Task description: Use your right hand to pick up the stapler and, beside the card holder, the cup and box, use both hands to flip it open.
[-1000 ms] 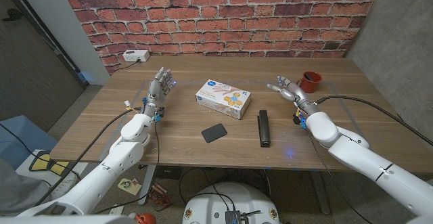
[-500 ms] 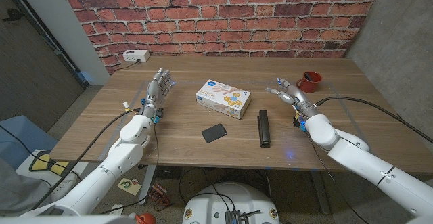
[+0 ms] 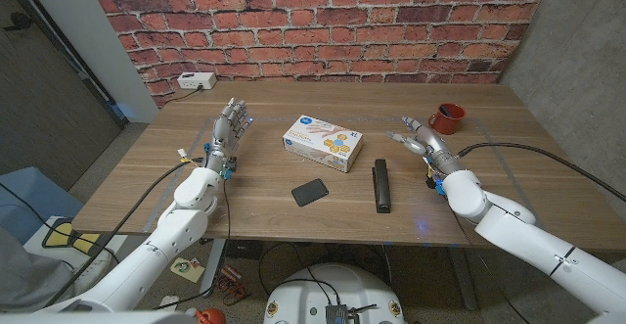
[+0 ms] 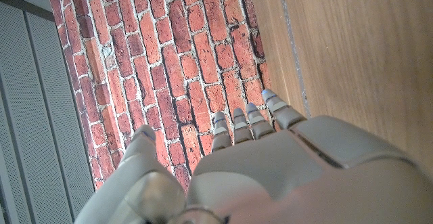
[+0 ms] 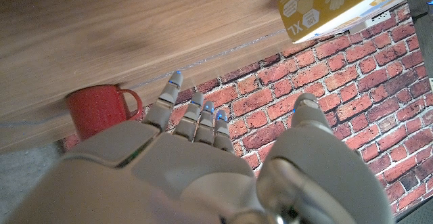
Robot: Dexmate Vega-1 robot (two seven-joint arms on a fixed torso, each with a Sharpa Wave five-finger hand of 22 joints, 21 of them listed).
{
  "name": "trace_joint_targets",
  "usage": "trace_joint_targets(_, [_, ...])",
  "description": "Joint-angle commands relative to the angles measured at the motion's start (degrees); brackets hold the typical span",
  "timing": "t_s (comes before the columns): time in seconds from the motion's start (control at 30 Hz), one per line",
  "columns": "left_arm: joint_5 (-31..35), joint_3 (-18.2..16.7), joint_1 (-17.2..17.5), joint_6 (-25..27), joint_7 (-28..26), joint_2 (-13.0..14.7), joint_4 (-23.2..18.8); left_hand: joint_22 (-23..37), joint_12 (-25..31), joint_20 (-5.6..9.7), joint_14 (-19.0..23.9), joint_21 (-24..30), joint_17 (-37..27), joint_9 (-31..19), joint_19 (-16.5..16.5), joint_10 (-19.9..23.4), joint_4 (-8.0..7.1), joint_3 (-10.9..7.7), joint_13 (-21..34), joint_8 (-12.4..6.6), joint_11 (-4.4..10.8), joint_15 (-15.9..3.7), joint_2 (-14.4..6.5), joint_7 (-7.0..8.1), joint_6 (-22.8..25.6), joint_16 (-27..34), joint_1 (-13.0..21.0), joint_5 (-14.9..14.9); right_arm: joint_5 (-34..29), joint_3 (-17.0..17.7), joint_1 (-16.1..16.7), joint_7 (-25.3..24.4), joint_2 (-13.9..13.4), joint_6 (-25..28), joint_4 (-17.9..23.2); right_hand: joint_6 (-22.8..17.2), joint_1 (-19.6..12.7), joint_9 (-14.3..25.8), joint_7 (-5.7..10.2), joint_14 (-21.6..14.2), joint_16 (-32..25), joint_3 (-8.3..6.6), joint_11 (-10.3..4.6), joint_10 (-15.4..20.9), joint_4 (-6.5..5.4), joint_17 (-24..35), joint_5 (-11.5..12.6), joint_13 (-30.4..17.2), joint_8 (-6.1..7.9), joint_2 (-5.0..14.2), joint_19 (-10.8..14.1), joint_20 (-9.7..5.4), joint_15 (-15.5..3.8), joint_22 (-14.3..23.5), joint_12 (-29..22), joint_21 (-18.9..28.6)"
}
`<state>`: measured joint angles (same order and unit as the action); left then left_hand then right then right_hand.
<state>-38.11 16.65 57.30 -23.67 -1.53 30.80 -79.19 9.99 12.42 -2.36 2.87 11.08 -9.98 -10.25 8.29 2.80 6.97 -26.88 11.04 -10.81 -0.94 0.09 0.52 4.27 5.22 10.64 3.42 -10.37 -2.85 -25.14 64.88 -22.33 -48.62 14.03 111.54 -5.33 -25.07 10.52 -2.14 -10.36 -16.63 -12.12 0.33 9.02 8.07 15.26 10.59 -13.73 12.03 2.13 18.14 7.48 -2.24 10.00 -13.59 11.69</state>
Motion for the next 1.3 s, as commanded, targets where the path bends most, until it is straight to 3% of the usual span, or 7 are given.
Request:
trace_joint_targets(0.03, [0.3, 0.3, -0.2, -0.3, -0.2, -0.5, 0.5, 0.1, 0.1, 0.03, 0.4, 0.1, -0.2, -0.2, 0.2, 0.4, 0.21, 0.15, 0.3, -0.16, -0.04, 0.12, -0.3, -0.04, 0.4, 0.1, 0.1, -0.1, -2.7, -1.1, -0.3, -0.3, -0.1, 4.0, 1.6, -0.7, -0.1, 0.3, 0.03, -0.7, -0.7, 0.19, 0.12, 1.1, -0.03, 0.3, -0.2, -0.3, 0.41, -0.24, 1.0, -0.07, -3.02, 0.3, -0.4, 0.6])
trace_joint_targets(0.37, [1.9, 0.4, -0.9, -1.6, -2.4, -1.9, 1.9, 0.1, 0.8, 0.50, 2.3, 0.4, -0.2, -0.2, 1.1, 2.6, 0.35, 0.00, 0.3, -0.91, 0.49, -0.95, -0.6, -0.12, 3.1, 0.6, 0.4, -0.1, -3.8, -1.7, -0.6, 0.1, -0.4, 6.1, 2.6, -1.0, 0.1, 0.3, 0.10, -1.2, -1.2, 0.40, -0.09, 1.3, -0.24, 0.7, -0.2, -0.5, 0.41, -0.25, 1.4, -0.01, -3.15, 0.3, -0.5, 0.7])
trace_joint_targets(0.43, [1.7, 0.5, -1.0, -1.4, -2.1, -1.9, 2.1, 0.1, 0.8, 0.55, 2.3, 0.4, -0.2, -0.2, 1.1, 2.6, 0.36, -0.02, 0.3, -0.90, 0.52, -0.93, -0.6, -0.10, 3.1, 0.6, 0.4, -0.1, -4.0, -1.9, -0.8, 0.4, -0.5, 6.5, 2.8, -2.9, 0.4, 0.3, 1.86, -1.4, -1.6, 0.60, -1.28, 1.7, -0.42, 1.2, -0.2, -0.8, 0.92, -0.18, 1.4, -0.03, -3.47, 0.4, -0.6, 0.6])
trace_joint_targets(0.5, [1.6, 0.6, -1.1, -1.3, -2.0, -1.9, 2.2, 0.1, 0.8, 0.58, 2.3, 0.4, -0.2, -0.2, 1.1, 2.6, 0.38, -0.06, 0.3, -0.88, 0.57, -0.88, -0.7, -0.10, 3.1, 0.5, 0.5, -0.1, -4.1, -2.1, -1.0, 0.6, -0.5, 6.9, 2.9, -3.2, 0.4, 0.3, 2.27, -1.5, -1.8, 0.65, -1.63, 1.7, -0.44, 1.3, -0.2, -0.8, 0.97, -0.17, 1.6, 0.02, -3.54, 0.4, -0.6, 0.6])
trace_joint_targets(1.17, [0.8, 0.2, -1.6, -2.1, -0.7, -2.0, 3.5, 0.1, 0.6, 0.56, 2.2, 0.3, -0.2, -0.2, 1.1, 2.4, 0.53, -0.29, 0.3, -0.53, 0.63, -0.67, -1.1, -0.12, 2.8, 0.3, 0.8, -0.1, -8.1, -3.9, -0.8, 0.1, -0.8, 12.3, 6.7, -3.2, 0.4, 0.3, 1.36, -2.6, -2.7, 0.87, -1.26, 2.8, -0.37, 2.0, -0.1, -1.1, 0.65, -0.24, 2.9, 0.02, -3.66, 0.5, -0.9, 1.0])
trace_joint_targets(1.3, [0.7, 0.2, -1.7, -2.0, -0.7, -2.1, 3.5, 0.1, 0.5, 0.58, 2.2, 0.3, -0.2, -0.2, 1.1, 2.4, 0.55, -0.31, 0.3, -0.50, 0.68, -0.65, -1.1, -0.10, 2.8, 0.2, 0.9, -0.1, -8.7, -3.9, -0.4, -1.0, -0.5, 12.6, 6.9, -3.8, 0.0, 0.3, 1.41, -3.9, -3.5, 0.85, -1.34, 3.7, -0.23, 2.3, -0.1, -1.3, 0.69, -0.13, 4.7, -0.05, -3.93, 0.5, -1.2, 1.5])
